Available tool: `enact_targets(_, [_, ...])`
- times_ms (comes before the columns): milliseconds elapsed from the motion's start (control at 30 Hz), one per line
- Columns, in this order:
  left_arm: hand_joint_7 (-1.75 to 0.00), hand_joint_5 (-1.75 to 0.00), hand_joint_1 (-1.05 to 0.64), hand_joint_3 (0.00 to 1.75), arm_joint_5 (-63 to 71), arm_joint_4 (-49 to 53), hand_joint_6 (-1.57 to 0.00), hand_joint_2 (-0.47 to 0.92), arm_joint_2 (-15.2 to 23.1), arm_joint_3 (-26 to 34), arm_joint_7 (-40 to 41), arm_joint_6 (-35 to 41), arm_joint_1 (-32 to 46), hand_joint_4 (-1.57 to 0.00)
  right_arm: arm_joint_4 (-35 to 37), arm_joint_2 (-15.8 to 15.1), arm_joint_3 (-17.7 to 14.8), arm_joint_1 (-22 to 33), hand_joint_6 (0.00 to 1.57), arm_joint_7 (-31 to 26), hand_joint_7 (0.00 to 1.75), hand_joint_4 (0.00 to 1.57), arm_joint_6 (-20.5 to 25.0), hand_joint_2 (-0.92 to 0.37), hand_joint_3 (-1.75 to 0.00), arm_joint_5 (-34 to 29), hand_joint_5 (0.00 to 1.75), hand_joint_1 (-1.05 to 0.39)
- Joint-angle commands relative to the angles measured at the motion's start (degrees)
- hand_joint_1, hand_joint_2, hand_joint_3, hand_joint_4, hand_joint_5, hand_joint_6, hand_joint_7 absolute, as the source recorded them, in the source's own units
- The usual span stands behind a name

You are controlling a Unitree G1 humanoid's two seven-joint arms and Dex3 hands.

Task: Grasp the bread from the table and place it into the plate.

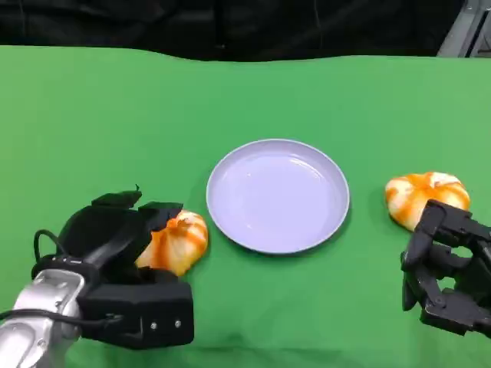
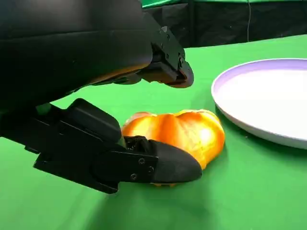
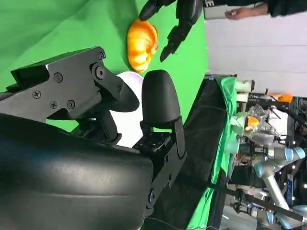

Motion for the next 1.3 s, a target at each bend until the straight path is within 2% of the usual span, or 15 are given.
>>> enact_targets(33, [-0.01, -0.02, -0.80, 0.54, -0.5, 4.2, -0.42, 0.92, -0.5, -1.5, 2.4, 0.4, -1.8, -0.26, -1.0, -0.5, -0.1, 0.4, 0.65, -0.3, 1.58, 0.78, 0.5, -0.71, -0.99, 0.0, 1.75, 0.00])
enact_targets(567, [-0.01, -0.03, -0.75, 0.56, -2.5, 16.0, -0.47, 0.92, -2.2, -4.7, 6.1, 0.8, -6.9, -0.34, -2.4, -0.3, 0.2, 0.9, 0.66, -0.6, 1.58, 0.80, 1.1, -0.69, -1.03, 0.0, 1.75, -0.01])
enact_targets(1133, [-0.02, -0.03, -0.72, 0.61, -5.1, 18.5, -0.50, 0.92, -2.4, -5.2, 8.7, 0.3, -7.2, -0.39, -3.1, -0.4, 0.3, 1.2, 0.66, -0.7, 1.58, 0.79, 1.3, -0.68, -1.04, -0.1, 1.75, -0.03])
enact_targets(1167, [-0.03, -0.06, -0.52, 0.44, -5.0, 18.4, -0.61, 0.92, -2.5, -5.2, 9.8, 0.2, -7.0, -0.56, -3.0, -0.5, 0.3, 1.1, 0.66, -0.5, 1.58, 0.79, 1.0, -0.68, -1.04, 0.1, 1.75, -0.02])
enact_targets(1233, [-0.04, -0.06, -0.42, 0.35, -5.0, 18.5, -0.67, 0.92, -2.8, -5.0, 12.4, -0.3, -6.8, -0.65, -2.8, -0.4, 0.3, 1.1, 0.66, -0.3, 1.58, 0.79, 0.8, -0.68, -1.05, 0.3, 1.75, -0.02])
enact_targets(1267, [-0.07, -0.16, -0.26, 0.27, -5.1, 18.8, -0.77, 0.92, -2.9, -5.0, 13.6, -0.6, -6.8, -0.85, -2.8, -0.4, 0.3, 1.1, 0.66, -0.3, 1.58, 0.79, 0.8, -0.67, -1.05, 0.3, 1.75, -0.02])
enact_targets(1300, [-0.08, -0.20, -0.21, 0.24, -5.1, 19.0, -0.80, 0.92, -2.9, -5.0, 14.5, -0.9, -6.8, -0.92, -2.8, -0.3, 0.3, 1.1, 0.66, -0.3, 1.58, 0.80, 0.7, -0.67, -1.05, 0.3, 1.75, -0.03])
